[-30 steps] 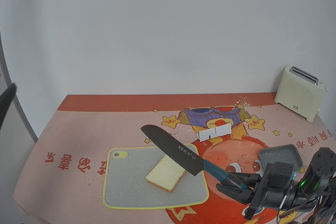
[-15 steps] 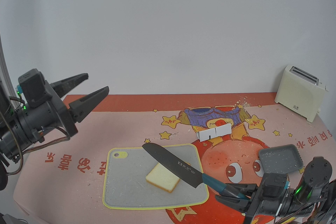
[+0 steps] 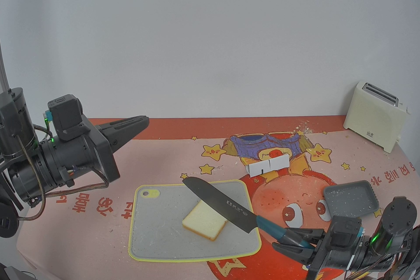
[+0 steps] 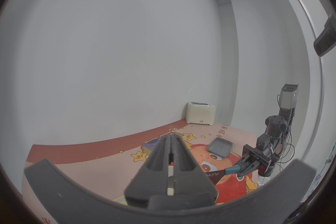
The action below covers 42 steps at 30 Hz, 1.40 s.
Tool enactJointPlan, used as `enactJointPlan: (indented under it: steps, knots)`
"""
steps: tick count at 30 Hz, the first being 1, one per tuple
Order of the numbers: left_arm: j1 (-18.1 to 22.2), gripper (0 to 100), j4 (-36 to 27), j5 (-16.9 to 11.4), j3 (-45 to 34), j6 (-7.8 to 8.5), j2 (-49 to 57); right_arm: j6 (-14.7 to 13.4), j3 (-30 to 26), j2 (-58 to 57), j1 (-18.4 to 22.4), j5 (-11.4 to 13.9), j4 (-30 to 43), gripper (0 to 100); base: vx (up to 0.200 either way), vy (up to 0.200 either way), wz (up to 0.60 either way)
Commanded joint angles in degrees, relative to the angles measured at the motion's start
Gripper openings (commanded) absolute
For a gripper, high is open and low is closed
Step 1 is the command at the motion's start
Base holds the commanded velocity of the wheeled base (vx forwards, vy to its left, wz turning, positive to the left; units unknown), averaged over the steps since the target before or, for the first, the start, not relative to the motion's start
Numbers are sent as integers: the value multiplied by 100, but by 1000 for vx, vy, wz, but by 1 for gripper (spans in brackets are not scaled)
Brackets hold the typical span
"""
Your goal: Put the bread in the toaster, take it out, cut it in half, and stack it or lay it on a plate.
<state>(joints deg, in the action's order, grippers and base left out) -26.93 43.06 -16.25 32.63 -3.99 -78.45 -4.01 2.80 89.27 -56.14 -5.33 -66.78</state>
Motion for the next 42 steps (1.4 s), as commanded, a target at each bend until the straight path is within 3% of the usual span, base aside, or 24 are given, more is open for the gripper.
enactJointPlan:
  steps: [1,9,14,22,24,28,34,42]
  knots:
    - [-304,0,-8,-1,94,-146,22,58,-43,-173,6,-3,-2,0,0,0,0]
    - [-471,0,142,17,112,-138,-830,50,-26,-173,59,-3,-2,0,0,0,0]
    - [-471,0,827,104,76,-164,-1155,50,18,90,59,-3,-63,0,0,0,0]
    - [-471,0,792,96,94,-164,-980,137,282,275,59,84,-2,0,0,0,0]
    - [-480,0,766,87,15,-164,-865,348,467,363,103,146,-2,0,0,0,0]
    - [-489,0,766,87,-178,-164,-865,340,256,389,226,190,-10,0,0,0,0]
    - [-489,0,766,96,-170,-164,-909,383,177,380,472,506,-90,0,0,0,0]
    - [-489,0,757,78,-214,-164,-944,392,185,618,551,524,-98,0,0,0,0]
